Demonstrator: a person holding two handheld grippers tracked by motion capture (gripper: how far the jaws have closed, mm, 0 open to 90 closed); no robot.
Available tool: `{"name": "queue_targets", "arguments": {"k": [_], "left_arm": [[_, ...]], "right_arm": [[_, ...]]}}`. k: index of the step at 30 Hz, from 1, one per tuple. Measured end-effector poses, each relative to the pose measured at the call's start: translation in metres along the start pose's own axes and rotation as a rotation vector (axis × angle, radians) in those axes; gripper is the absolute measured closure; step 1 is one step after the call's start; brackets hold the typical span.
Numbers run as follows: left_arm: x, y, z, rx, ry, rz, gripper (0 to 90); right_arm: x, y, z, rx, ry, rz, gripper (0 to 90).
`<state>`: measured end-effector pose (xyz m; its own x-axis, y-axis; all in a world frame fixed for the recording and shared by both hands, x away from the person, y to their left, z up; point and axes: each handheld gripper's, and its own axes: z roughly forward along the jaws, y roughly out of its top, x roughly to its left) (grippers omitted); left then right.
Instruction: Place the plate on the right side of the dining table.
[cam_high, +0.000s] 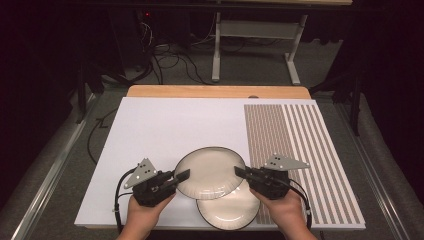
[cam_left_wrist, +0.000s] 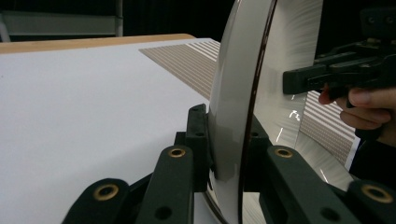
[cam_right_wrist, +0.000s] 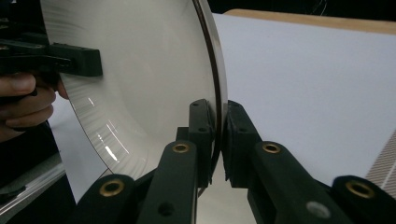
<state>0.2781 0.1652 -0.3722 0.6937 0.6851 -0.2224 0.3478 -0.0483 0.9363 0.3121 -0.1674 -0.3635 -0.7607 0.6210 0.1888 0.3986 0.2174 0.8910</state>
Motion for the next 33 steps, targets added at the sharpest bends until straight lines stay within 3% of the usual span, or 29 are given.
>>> {"name": "queue_targets", "arguments": {"k": [16,23,33], "left_arm": [[-0.018,0.04,0.047,0.001,-0.015,0.057,76.9],[-0.021,0.049,0.072,0.008,-0.037,0.035,76.0],[-0.026,0.054,0.105,0.046,-0.072,0.042,76.1]], "right_arm": [[-0.029,0.017,-0.041,-0.062,-0.088,-0.018,85.7],[-0.043,0.018,-0.055,-0.079,-0.129,-0.011,85.9],[-0.064,0.011,-0.071,-0.093,-0.169,0.02,85.8]]}}
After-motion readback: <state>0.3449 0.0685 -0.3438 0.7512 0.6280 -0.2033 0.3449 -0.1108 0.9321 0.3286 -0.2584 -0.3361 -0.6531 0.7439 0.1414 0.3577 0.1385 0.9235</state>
